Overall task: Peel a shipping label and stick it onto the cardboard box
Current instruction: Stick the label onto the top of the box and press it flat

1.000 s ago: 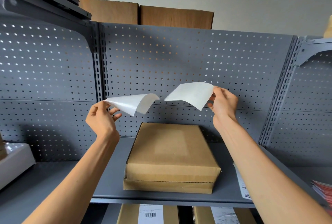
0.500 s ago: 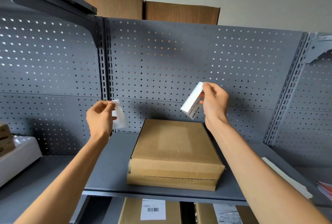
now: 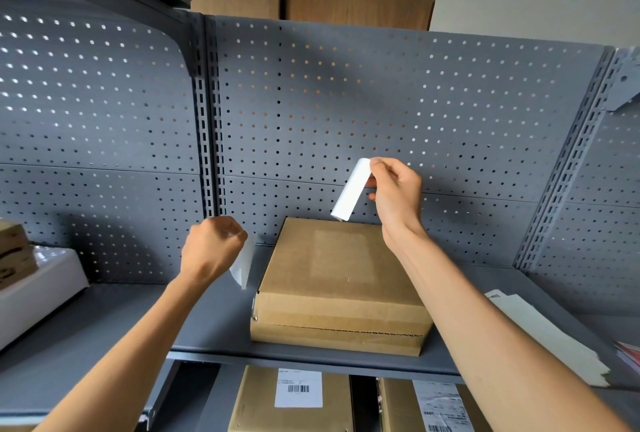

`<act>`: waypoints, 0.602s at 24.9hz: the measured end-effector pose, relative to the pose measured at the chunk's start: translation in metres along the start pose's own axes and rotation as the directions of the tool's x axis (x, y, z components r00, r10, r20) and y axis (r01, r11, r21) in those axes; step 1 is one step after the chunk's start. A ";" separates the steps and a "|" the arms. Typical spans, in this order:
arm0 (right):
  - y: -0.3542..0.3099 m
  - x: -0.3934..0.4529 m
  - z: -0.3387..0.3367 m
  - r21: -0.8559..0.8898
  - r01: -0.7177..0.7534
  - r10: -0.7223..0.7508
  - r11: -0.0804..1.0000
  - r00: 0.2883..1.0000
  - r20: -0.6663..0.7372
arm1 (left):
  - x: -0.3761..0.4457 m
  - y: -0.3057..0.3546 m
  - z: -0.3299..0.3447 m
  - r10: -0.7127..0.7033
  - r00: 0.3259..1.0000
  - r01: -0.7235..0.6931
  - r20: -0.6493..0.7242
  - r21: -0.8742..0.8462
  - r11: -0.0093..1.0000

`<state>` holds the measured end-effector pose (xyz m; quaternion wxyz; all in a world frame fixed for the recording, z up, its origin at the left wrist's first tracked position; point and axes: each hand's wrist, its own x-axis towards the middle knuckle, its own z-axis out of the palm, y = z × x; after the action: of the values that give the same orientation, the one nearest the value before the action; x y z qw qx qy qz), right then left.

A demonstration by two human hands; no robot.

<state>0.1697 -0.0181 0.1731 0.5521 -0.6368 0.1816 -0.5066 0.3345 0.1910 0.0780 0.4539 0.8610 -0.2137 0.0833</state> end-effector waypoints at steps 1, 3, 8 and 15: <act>0.001 -0.001 0.000 -0.001 0.005 -0.005 1.000 1.000 0.006 | -0.001 -0.002 0.002 -0.005 1.000 0.004 0.021 0.050 0.999; 0.002 -0.002 0.001 -0.008 0.008 -0.008 1.000 1.000 0.018 | -0.003 -0.005 0.006 -0.005 0.999 0.001 0.041 0.100 0.995; 0.007 -0.004 0.001 -0.054 0.013 -0.011 0.998 0.999 0.043 | -0.002 0.000 0.014 0.034 0.995 -0.033 0.089 -0.016 0.999; 0.009 0.000 -0.006 -0.110 0.102 -0.096 0.989 0.993 0.064 | 0.000 0.057 0.012 0.098 0.987 -0.042 0.126 -0.385 0.922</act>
<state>0.1672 -0.0242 0.1643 0.4945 -0.6899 0.1618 -0.5033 0.3080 0.1532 0.1140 0.5928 0.7520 -0.2883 -0.0056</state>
